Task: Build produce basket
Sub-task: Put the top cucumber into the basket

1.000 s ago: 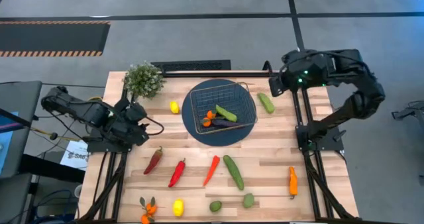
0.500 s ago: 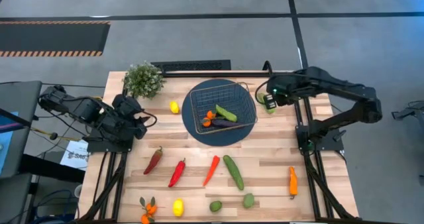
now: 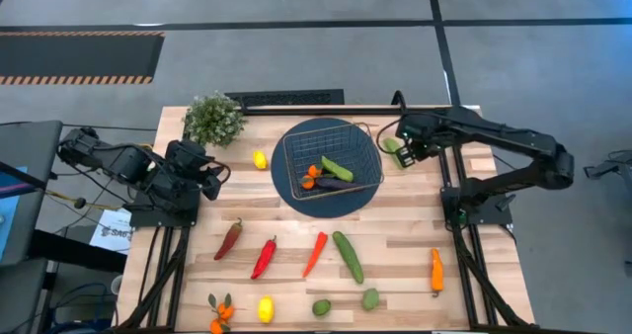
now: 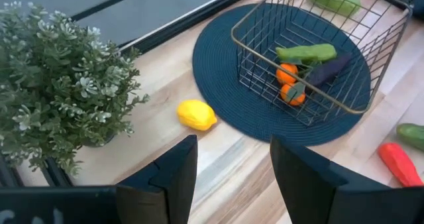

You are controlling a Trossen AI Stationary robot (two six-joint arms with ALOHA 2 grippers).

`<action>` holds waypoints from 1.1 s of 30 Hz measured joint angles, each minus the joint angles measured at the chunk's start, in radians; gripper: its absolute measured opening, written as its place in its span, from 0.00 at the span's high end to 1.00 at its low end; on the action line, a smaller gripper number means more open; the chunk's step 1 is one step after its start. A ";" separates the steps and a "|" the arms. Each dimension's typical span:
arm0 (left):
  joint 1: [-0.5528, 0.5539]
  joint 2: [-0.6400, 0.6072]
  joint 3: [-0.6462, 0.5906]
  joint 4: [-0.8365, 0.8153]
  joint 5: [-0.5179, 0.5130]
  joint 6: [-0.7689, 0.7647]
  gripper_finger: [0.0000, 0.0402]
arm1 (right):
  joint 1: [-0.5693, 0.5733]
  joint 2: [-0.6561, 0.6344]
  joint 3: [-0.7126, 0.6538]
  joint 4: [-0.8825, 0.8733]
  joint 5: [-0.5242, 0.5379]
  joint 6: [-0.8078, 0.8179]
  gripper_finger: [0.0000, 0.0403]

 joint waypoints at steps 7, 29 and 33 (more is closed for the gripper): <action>0.000 0.000 0.000 -0.001 0.000 -0.005 0.56 | -0.115 0.079 -0.035 0.133 -0.002 -0.106 0.59; 0.000 0.000 0.001 -0.002 0.008 -0.028 0.56 | -0.268 0.299 -0.094 0.281 -0.154 -0.375 0.51; 0.000 0.000 0.001 -0.002 0.008 -0.034 0.56 | -0.296 0.233 -0.207 0.280 -0.165 -0.352 0.51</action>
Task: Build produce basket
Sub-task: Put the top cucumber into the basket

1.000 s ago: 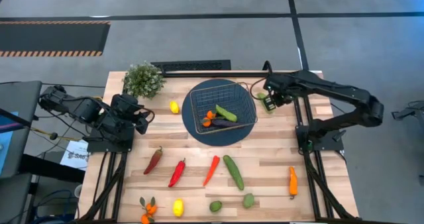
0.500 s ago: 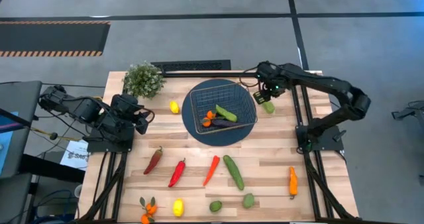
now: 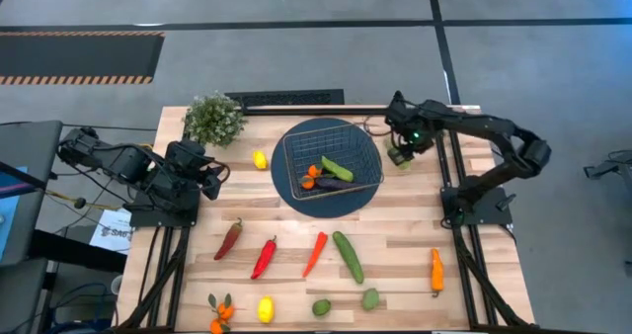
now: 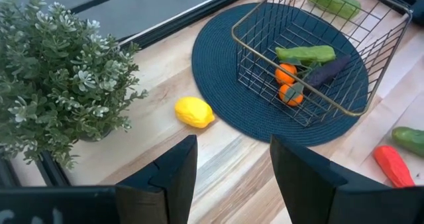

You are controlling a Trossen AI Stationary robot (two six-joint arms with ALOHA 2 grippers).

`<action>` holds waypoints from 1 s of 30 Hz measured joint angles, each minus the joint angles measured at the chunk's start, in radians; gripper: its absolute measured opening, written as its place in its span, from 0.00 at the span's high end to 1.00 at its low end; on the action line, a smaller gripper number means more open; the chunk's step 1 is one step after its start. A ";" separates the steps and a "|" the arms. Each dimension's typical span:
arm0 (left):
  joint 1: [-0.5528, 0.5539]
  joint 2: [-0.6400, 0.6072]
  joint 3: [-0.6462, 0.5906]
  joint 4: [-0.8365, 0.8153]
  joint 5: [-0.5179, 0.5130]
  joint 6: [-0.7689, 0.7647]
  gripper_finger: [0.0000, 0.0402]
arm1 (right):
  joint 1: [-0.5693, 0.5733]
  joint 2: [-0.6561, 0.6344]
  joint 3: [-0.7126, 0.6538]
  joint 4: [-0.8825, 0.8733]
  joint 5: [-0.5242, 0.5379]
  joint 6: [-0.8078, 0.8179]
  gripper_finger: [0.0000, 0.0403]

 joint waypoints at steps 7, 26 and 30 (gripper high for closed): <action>0.000 0.000 0.000 0.000 -0.001 -0.013 0.56 | 0.052 -0.181 -0.142 0.041 -0.093 0.088 0.51; 0.000 0.000 0.000 0.000 -0.004 -0.013 0.56 | 0.055 -0.308 -0.193 0.285 0.013 0.177 0.42; 0.000 0.000 0.000 0.000 0.000 -0.014 0.56 | 0.027 -0.224 -0.193 0.296 -0.005 0.176 0.39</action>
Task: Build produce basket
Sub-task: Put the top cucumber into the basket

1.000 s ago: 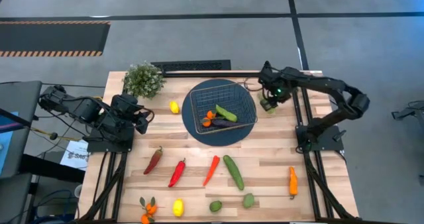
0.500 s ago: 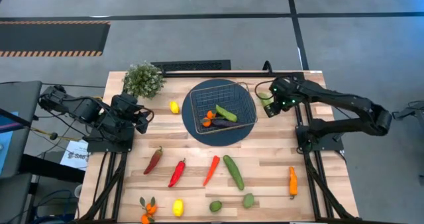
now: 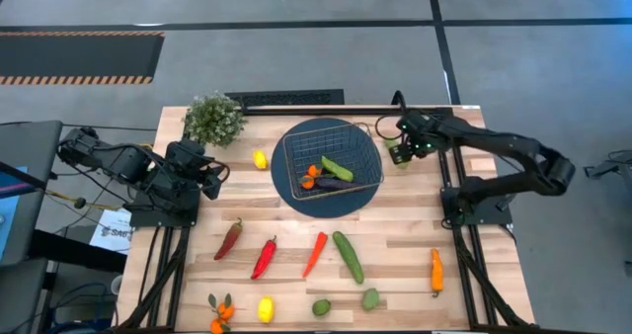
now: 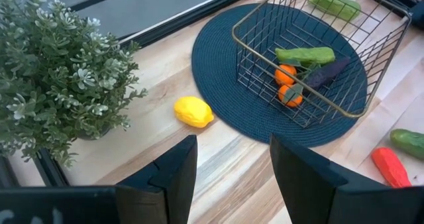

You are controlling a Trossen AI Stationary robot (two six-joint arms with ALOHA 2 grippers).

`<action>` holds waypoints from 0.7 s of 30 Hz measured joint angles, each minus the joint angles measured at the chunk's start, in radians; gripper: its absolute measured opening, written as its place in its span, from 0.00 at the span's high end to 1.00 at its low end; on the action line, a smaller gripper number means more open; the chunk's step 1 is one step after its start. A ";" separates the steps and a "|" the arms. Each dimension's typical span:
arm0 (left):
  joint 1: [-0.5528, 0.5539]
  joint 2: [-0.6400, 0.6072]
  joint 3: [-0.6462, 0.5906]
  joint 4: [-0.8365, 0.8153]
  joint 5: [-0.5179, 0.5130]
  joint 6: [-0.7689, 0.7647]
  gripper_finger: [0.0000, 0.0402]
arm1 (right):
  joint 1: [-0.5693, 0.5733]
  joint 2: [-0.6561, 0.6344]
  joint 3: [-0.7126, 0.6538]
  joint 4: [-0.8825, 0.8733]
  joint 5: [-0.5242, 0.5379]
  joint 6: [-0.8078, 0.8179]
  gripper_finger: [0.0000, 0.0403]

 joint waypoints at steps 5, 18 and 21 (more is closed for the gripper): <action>0.000 0.000 0.000 0.000 0.001 -0.001 0.56 | 0.003 0.101 0.000 0.041 -0.013 -0.011 0.39; 0.000 0.000 0.000 0.000 0.001 -0.002 0.56 | 0.041 0.267 0.004 0.178 -0.009 -0.056 0.39; 0.000 0.000 0.000 0.000 0.001 -0.002 0.56 | 0.041 0.306 -0.001 0.175 -0.007 -0.058 0.39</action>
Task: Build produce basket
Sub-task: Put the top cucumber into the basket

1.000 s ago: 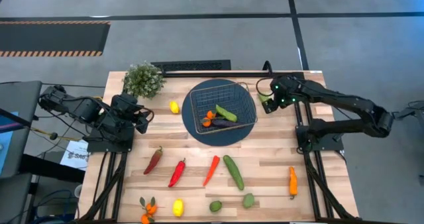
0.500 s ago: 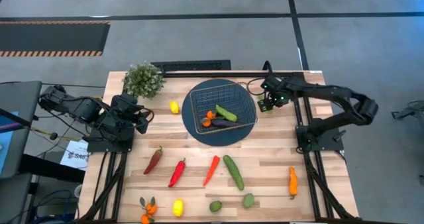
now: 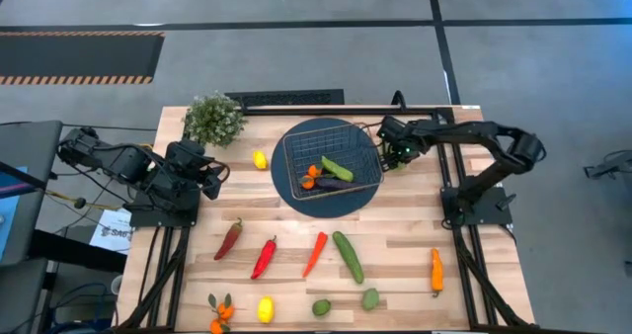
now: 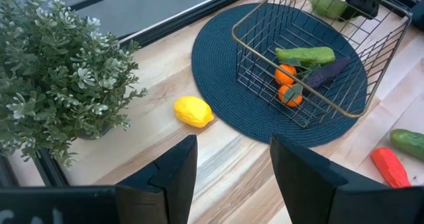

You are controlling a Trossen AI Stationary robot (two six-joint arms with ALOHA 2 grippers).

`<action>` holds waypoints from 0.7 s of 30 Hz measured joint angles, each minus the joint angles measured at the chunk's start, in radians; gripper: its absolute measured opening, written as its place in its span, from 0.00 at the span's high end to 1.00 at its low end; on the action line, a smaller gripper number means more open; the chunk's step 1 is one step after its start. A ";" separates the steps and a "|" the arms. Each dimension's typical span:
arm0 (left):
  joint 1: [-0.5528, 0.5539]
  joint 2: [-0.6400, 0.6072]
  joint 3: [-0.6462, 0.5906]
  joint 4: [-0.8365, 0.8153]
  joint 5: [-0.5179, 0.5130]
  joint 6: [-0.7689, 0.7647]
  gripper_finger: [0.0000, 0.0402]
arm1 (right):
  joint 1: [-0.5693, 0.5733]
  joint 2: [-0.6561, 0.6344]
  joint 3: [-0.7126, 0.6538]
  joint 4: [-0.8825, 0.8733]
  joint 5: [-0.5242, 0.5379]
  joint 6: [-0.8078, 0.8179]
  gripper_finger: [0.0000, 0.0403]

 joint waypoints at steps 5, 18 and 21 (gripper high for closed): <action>0.000 0.000 0.000 0.000 0.000 0.000 0.56 | 0.000 0.046 0.006 0.016 0.003 -0.005 0.40; 0.000 0.000 0.000 0.001 0.021 0.000 0.56 | -0.001 -0.015 0.003 -0.096 -0.007 -0.006 0.72; 0.000 0.000 0.000 0.001 0.026 0.002 0.56 | 0.001 -0.085 0.006 -0.162 -0.009 0.002 0.72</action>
